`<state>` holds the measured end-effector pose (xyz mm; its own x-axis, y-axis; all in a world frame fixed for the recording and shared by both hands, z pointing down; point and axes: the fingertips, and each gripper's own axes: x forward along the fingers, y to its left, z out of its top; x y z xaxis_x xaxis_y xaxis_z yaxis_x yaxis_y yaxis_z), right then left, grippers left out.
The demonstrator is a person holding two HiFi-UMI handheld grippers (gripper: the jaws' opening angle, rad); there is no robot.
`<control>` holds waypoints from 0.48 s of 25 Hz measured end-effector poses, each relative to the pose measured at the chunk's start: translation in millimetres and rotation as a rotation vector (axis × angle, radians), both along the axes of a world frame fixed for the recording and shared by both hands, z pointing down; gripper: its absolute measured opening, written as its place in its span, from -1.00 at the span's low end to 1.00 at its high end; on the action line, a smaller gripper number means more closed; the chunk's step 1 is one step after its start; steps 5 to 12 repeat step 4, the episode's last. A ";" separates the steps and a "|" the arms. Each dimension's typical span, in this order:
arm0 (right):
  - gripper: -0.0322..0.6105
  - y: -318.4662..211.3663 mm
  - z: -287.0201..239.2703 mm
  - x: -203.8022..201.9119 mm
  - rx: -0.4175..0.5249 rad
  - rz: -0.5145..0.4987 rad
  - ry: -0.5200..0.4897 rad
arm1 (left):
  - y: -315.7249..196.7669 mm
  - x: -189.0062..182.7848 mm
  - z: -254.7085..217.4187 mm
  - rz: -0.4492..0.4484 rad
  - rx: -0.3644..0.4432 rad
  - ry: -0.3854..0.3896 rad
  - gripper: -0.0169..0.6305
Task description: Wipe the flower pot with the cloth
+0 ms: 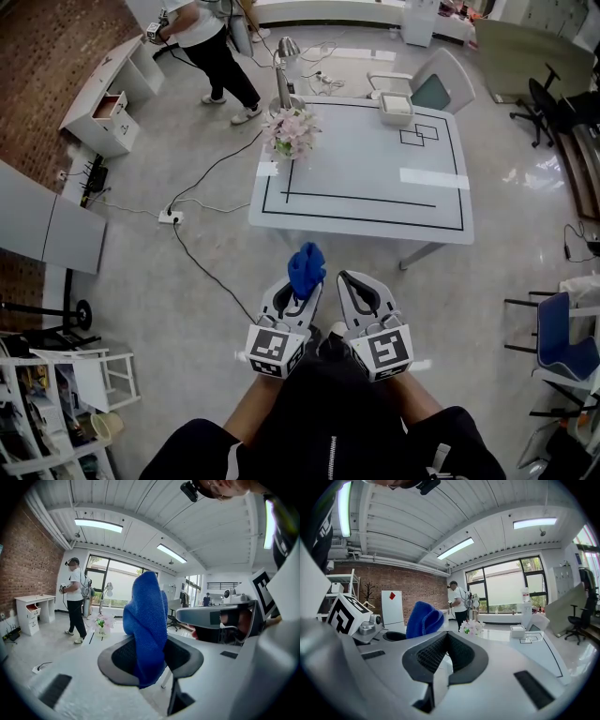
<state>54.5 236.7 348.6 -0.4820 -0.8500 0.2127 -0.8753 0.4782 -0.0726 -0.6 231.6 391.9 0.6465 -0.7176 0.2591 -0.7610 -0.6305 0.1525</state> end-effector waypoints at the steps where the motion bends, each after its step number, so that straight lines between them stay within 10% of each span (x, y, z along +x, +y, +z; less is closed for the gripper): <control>1: -0.88 0.2 0.0 -0.1 0.000 0.000 -0.001 | 0.4 -0.2 0.1 -0.001 0.000 -0.001 -0.51; 12: -0.88 0.5 1.4 -0.5 -0.005 0.000 0.000 | 0.6 -1.1 0.6 -0.003 -0.002 -0.003 -0.51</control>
